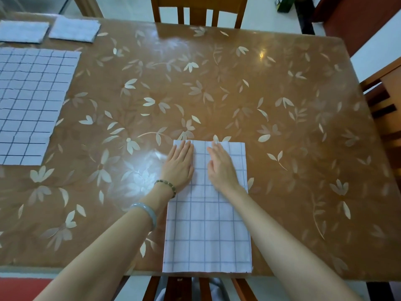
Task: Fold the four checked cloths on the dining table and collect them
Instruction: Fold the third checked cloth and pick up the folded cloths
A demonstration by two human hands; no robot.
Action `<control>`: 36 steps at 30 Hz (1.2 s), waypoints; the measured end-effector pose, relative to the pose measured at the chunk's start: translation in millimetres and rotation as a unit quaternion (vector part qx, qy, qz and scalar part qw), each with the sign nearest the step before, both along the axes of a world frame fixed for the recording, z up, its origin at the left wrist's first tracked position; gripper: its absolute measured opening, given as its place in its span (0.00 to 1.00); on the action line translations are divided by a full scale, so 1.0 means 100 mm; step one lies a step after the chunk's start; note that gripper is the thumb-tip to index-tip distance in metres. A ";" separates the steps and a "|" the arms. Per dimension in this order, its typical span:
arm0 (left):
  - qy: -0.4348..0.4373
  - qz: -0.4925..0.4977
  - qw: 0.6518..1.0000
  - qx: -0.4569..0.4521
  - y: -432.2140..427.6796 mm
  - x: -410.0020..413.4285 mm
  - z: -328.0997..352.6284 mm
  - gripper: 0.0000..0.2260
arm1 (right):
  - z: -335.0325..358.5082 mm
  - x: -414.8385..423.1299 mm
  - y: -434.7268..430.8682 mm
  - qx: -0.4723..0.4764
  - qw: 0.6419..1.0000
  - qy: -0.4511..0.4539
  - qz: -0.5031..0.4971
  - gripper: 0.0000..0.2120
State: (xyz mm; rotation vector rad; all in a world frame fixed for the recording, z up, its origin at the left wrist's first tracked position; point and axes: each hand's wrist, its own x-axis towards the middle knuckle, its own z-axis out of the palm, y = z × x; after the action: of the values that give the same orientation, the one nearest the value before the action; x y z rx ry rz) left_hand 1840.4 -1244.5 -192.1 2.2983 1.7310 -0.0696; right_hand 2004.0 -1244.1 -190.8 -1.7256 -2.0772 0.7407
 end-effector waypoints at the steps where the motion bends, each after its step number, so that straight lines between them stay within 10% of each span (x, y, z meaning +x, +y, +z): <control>1: 0.002 -0.003 1.000 -0.007 0.03 0.04 -0.05 0.29 | -0.04 -0.07 0.06 -0.014 1.000 -0.001 0.026 0.25; 14: 0.015 0.088 0.996 0.000 0.04 -0.05 -0.35 0.34 | -0.37 0.62 0.10 0.000 0.963 -0.269 -0.003 0.32; 24: 0.004 -0.005 0.998 0.059 -0.76 0.04 -0.23 0.27 | -0.17 0.03 -0.70 0.015 0.983 -0.171 0.062 0.28; 36: 0.048 0.045 0.998 0.006 -1.03 -0.20 -0.36 0.34 | -0.36 0.61 -1.01 -0.023 0.953 -0.295 0.066 0.34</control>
State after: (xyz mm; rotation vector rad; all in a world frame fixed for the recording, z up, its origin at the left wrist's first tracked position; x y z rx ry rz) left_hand 1820.5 -1347.2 -228.1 2.2568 1.8832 -0.1550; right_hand 2065.5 -1344.9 -226.9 -2.0321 -2.5949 0.3216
